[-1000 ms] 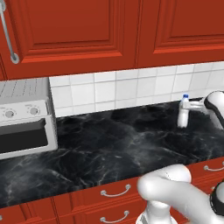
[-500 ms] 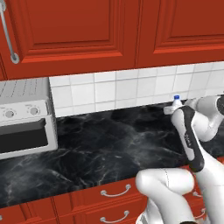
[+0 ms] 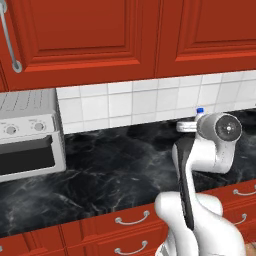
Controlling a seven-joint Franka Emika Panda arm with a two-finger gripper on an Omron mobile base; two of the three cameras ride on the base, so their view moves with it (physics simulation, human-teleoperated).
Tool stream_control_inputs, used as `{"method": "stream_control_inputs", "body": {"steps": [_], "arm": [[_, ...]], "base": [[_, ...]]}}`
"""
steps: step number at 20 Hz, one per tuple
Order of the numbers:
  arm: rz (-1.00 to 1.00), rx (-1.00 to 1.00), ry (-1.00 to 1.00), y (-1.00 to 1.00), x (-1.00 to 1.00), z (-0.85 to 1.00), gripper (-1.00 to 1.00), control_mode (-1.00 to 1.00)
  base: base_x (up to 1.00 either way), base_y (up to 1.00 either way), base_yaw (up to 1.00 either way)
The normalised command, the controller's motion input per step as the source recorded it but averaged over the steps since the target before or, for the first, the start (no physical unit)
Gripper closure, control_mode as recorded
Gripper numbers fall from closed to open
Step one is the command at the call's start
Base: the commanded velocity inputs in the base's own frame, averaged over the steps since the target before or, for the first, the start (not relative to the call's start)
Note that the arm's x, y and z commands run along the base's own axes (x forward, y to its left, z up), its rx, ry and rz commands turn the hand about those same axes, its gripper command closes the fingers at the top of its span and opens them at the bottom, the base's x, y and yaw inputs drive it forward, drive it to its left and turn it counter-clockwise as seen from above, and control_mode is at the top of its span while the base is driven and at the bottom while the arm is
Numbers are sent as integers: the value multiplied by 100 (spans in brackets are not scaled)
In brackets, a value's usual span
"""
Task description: Take the bottled waters from the counter and place them in the freezer to freeze. Close the freezer door after placing the bottles.
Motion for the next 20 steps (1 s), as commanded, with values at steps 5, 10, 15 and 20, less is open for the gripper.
{"method": "stream_control_inputs", "body": {"steps": [5, 10, 15, 20], "arm": [[-29, 0, -18, 16, -71, 15, 100, -100], [1, 8, -18, 0, -72, 0, 100, -100], [15, 4, -30, 0, -52, 4, 100, -100], [17, -2, -40, 6, -61, 0, 100, -100]], "base": [[0, 0, 0], [0, 0, 0], [0, 0, 0], [0, 0, 0]]}}
